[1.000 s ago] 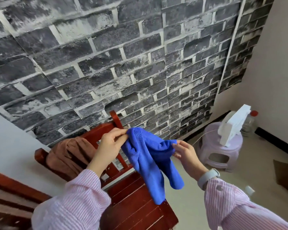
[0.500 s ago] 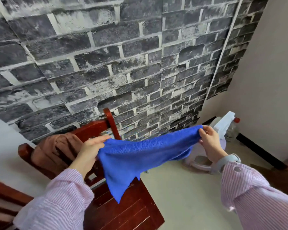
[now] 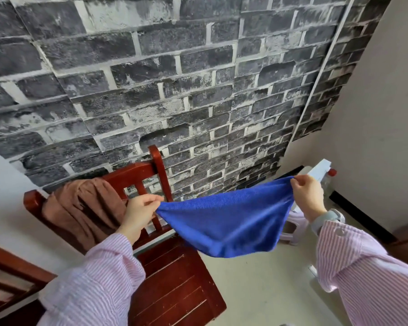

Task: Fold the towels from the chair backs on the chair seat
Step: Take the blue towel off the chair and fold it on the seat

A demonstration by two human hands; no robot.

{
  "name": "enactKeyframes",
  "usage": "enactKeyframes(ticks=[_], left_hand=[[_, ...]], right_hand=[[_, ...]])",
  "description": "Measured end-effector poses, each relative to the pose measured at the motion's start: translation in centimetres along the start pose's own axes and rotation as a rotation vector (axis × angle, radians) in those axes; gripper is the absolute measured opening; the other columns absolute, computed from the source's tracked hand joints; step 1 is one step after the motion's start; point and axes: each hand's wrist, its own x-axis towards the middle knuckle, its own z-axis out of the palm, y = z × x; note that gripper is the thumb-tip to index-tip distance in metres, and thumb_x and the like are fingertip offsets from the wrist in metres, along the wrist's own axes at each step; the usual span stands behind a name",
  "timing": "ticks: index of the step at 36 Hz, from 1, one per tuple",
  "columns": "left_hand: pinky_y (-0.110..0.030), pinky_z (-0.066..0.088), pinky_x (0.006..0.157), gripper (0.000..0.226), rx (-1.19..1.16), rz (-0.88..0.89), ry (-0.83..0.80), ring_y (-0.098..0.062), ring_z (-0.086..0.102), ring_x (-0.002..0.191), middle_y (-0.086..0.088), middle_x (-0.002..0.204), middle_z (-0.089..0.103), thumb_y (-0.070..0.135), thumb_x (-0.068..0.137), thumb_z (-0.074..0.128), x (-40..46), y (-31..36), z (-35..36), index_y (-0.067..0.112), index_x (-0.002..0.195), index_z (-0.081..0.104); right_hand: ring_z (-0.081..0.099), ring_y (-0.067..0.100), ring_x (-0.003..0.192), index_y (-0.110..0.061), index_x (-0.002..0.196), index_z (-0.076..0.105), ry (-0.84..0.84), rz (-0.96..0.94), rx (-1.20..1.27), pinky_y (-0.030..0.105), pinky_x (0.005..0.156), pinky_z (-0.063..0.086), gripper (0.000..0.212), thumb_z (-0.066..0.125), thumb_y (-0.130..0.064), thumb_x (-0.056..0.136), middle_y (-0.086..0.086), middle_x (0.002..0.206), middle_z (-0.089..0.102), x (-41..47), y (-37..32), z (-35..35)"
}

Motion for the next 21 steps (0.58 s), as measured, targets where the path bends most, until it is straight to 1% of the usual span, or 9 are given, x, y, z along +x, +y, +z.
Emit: enactKeyframes(ticks=[2, 4, 5, 7, 9, 12, 15, 17, 21], left_hand=[[-0.038, 0.047, 0.092, 0.023, 0.076, 0.101, 0.015, -0.024, 0.059, 0.095, -0.007, 0.094, 0.065, -0.002, 0.089, 0.050, -0.1, 0.2, -0.3, 0.012, 0.087, 0.067], [-0.028, 0.041, 0.088, 0.023, 0.152, 0.179, 0.033, -0.017, 0.057, 0.095, -0.003, 0.094, 0.064, -0.002, 0.089, 0.049, -0.3, 0.6, -0.6, 0.009, 0.090, 0.069], [-0.024, 0.038, 0.086, 0.022, 0.176, 0.212, 0.047, -0.014, 0.056, 0.094, -0.002, 0.095, 0.065, -0.002, 0.089, 0.049, -0.3, 0.8, -0.8, 0.008, 0.091, 0.069], [-0.022, 0.036, 0.087, 0.022, 0.190, 0.245, 0.071, -0.010, 0.055, 0.095, 0.001, 0.096, 0.065, -0.001, 0.088, 0.050, -0.3, 0.8, -1.3, 0.008, 0.093, 0.070], [-0.022, 0.037, 0.088, 0.022, 0.172, 0.246, 0.063, -0.009, 0.055, 0.095, 0.003, 0.097, 0.064, -0.001, 0.087, 0.052, -0.5, 0.8, -2.0, 0.008, 0.096, 0.071], [-0.022, 0.041, 0.086, 0.019, 0.080, 0.213, -0.004, -0.010, 0.059, 0.090, 0.002, 0.093, 0.068, 0.003, 0.085, 0.059, -0.8, 0.2, -2.6, 0.018, 0.089, 0.071], [-0.008, 0.043, 0.070, 0.019, 0.053, 0.173, -0.094, 0.000, 0.059, 0.074, 0.011, 0.080, 0.069, 0.003, 0.081, 0.065, -1.3, -0.4, -3.0, 0.021, 0.086, 0.070], [-0.008, 0.042, 0.072, 0.020, 0.185, 0.186, -0.134, -0.005, 0.059, 0.082, 0.005, 0.089, 0.068, -0.001, 0.079, 0.066, -1.4, -0.9, -3.2, 0.012, 0.093, 0.071], [-0.021, 0.035, 0.080, 0.025, 0.473, 0.252, -0.132, -0.014, 0.056, 0.091, -0.003, 0.096, 0.063, -0.003, 0.078, 0.065, -1.6, -2.0, -3.5, 0.005, 0.100, 0.070]], right_hand=[[0.057, 0.034, 0.100, -0.003, 0.109, 0.059, -0.003, 0.016, 0.024, 0.038, 0.088, 0.043, 0.025, 0.050, -0.012, 0.088, 0.019, 0.106, 0.064, 0.1, 0.0, 0.0], [0.057, 0.028, 0.086, -0.008, 0.109, 0.059, -0.033, -0.002, 0.067, 0.037, 0.082, 0.046, 0.024, 0.047, -0.008, 0.088, 0.015, 0.101, 0.063, 0.1, 0.1, 0.0], [0.055, 0.023, 0.079, -0.009, 0.107, 0.061, -0.063, -0.030, 0.060, 0.032, 0.075, 0.047, 0.026, 0.044, -0.005, 0.088, 0.013, 0.099, 0.062, 0.0, 0.1, 0.1], [0.048, 0.011, 0.064, -0.006, 0.103, 0.066, -0.127, -0.083, 0.046, 0.008, 0.055, 0.042, 0.032, 0.039, 0.001, 0.088, 0.010, 0.096, 0.061, -0.2, 0.3, 0.3], [0.044, 0.007, 0.061, 0.000, 0.102, 0.067, -0.181, -0.107, 0.043, 0.004, 0.047, 0.038, 0.034, 0.038, 0.005, 0.087, 0.009, 0.093, 0.059, -0.5, 0.3, 0.5], [0.051, 0.018, 0.074, 0.000, 0.108, 0.064, -0.282, -0.128, 0.004, 0.019, 0.059, 0.041, 0.032, 0.043, 0.006, 0.084, 0.008, 0.095, 0.058, -1.2, -0.1, 0.7], [0.051, 0.019, 0.087, -0.001, 0.114, 0.059, -0.404, -0.194, -0.102, 0.026, 0.075, 0.041, 0.036, 0.049, 0.008, 0.080, 0.007, 0.099, 0.055, -1.8, -0.3, 1.0], [0.052, 0.020, 0.092, 0.000, 0.111, 0.061, -0.440, -0.296, -0.194, 0.026, 0.082, 0.040, 0.038, 0.053, 0.011, 0.076, 0.006, 0.099, 0.056, -2.0, -0.2, 1.3], [0.055, 0.037, 0.093, 0.000, 0.099, 0.068, -0.440, -0.443, -0.366, 0.034, 0.082, 0.043, 0.032, 0.059, 0.010, 0.070, 0.021, 0.094, 0.065, -2.1, 1.0, 2.5]])
